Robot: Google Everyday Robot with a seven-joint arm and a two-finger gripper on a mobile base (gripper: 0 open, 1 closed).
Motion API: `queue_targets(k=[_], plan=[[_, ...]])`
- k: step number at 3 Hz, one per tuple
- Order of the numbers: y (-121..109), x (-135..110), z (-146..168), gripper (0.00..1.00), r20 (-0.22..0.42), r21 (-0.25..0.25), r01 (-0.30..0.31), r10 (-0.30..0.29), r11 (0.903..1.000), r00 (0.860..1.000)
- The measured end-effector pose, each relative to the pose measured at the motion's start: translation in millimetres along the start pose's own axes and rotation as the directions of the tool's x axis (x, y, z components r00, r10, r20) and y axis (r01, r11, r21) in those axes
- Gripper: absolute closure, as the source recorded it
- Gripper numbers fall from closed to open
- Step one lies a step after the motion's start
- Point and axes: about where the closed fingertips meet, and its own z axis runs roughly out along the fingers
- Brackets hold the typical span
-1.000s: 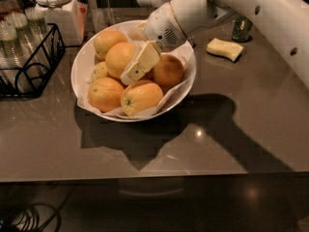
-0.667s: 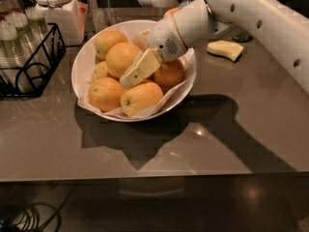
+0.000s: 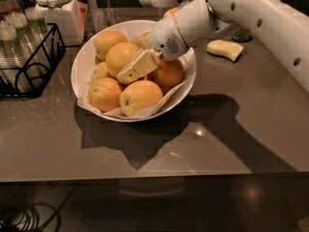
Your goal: Pick orange from white bowl
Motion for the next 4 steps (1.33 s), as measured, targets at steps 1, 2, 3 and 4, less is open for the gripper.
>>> queue_targets(k=[1,2,3,4], plan=[[0,0,0,0.66,0.000,0.000,0.000,0.000,1.0000,1.000],[0,-2,-2,0.89,0.000,0.000,0.000,0.000,1.0000,1.000],[15,-19,-8,1.00,0.021,0.018,0.074,-0.075,0.9971,0.997],[28,-32,-18,1.00,0.049,0.045,0.131,-0.134,0.9903,0.990]])
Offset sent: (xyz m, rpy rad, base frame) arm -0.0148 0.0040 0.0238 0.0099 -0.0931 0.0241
